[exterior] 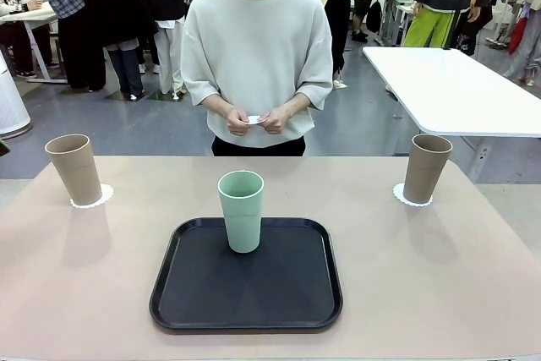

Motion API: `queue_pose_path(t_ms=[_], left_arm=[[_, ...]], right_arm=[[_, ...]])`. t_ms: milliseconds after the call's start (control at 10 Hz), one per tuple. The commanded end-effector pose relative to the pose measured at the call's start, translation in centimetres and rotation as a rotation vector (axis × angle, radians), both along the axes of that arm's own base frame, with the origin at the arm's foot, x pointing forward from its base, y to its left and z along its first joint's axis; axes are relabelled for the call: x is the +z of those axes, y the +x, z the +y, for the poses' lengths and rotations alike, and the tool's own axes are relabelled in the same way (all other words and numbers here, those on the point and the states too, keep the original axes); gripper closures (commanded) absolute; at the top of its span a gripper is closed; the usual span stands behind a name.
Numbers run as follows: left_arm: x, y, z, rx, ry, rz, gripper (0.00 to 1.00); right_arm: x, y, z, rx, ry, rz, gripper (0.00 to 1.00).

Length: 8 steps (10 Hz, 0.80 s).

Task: Place coasters on the table and set cups on them.
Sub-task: Take one Reusable plastic cup from the Flat Tray and place it on a coaster set by the human.

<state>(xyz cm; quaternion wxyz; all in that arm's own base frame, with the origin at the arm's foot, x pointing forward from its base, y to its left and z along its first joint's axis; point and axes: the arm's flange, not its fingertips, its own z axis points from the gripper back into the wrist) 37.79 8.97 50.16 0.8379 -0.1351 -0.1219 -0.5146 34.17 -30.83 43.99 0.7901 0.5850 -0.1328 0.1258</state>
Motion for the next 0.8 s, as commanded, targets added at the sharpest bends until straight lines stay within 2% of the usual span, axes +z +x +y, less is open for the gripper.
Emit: queue_pose_path(t_ms=[0,200,300,400,500,600,700], left_arm=[[0.1,-3.7,-2.6,0.144,0.146,0.173,0.00],[-0.2,-4.5,-4.1,0.159,0.256,0.307,0.00],[-0.1,-4.2,-4.6,0.162,0.244,0.319,0.00],[0.1,-4.3,-5.1,0.094,0.211,0.322,0.00],[-0.9,-4.8,-4.0,0.192,0.254,0.281,0.00],[-0.8,-5.0,-5.1,0.152,0.251,0.313,0.00],[-0.3,-3.6,-4.0,0.138,-0.173,0.262,0.00]], right_arm=[[0.0,-0.1,0.1,-0.009,0.003,-0.007,0.00],[0.0,-0.1,0.1,-0.009,0.003,-0.007,0.00],[0.0,-0.1,0.1,-0.009,0.003,-0.007,0.00],[0.0,-0.1,0.1,-0.009,0.003,-0.007,0.00],[0.0,-0.1,0.1,-0.009,0.003,-0.007,0.00],[0.0,-0.1,0.1,-0.009,0.003,-0.007,0.00],[0.0,-0.1,0.1,-0.009,0.003,-0.007,0.00]])
